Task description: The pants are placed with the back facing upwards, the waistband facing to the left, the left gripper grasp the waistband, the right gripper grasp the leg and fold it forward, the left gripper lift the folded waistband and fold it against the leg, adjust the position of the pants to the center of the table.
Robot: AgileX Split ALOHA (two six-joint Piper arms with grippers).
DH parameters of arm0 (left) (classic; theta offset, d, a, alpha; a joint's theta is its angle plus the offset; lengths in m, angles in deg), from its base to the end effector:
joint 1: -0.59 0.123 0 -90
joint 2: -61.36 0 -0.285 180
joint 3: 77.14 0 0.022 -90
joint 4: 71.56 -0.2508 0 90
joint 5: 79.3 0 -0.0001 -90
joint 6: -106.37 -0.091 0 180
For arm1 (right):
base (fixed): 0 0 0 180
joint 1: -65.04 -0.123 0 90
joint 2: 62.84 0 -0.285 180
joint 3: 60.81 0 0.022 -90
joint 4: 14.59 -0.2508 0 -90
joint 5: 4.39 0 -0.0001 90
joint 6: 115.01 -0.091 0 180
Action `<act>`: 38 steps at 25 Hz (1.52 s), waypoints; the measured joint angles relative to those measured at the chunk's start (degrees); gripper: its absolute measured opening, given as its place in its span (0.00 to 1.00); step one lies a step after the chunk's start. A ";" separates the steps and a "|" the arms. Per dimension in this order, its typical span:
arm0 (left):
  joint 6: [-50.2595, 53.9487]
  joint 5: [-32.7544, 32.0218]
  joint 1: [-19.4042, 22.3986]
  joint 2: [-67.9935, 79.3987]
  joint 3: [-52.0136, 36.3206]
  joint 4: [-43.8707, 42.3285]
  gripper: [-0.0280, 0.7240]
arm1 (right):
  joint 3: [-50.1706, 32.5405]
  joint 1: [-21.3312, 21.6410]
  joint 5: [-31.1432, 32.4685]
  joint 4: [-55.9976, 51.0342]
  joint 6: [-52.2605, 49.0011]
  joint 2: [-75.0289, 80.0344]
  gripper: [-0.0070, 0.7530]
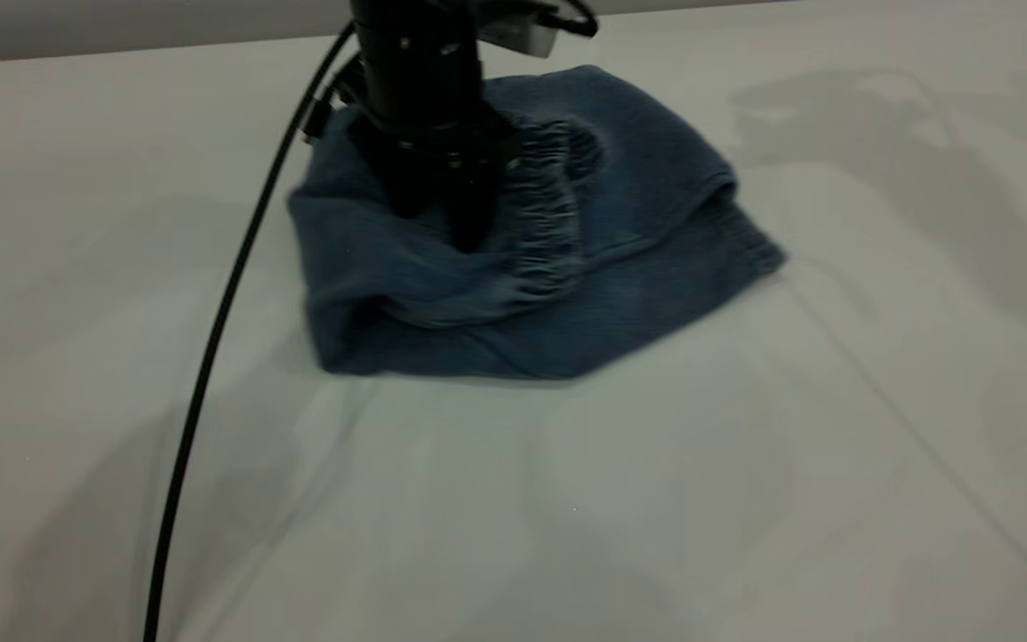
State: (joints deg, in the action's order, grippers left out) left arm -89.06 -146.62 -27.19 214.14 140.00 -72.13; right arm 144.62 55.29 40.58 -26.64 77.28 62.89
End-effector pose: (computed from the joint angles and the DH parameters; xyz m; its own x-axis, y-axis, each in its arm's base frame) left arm 0.4288 -0.2250 0.0738 -0.7250 0.6868 0.0522 0.6875 0.7261 -0.0051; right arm 0.4601 0.0927 0.2577 -0.7857 -0.1998 -0.5854 -0.3030 0.9494 0.0827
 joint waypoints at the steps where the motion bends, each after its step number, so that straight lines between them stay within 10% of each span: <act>1: 0.00 0.15 0.00 0.00 0.05 -2.33 0.73 | 0.00 0.00 0.00 0.00 0.00 0.00 0.71; 15: 0.20 -2.15 -2.23 0.00 5.20 -1.28 0.73 | 1.48 0.00 0.17 1.98 -0.05 0.00 0.71; 25: 4.73 -2.77 -2.23 -4.83 23.36 0.57 0.73 | 12.89 0.05 14.07 2.00 -0.24 -2.98 0.71; 38: 14.41 -2.96 -2.07 -20.90 24.01 -7.93 0.73 | 21.21 0.05 25.16 1.56 -6.30 -16.75 0.71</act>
State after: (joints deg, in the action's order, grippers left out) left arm -74.65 -149.59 -29.26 193.24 164.01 -80.06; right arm 165.82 55.34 65.74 -25.08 70.98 46.13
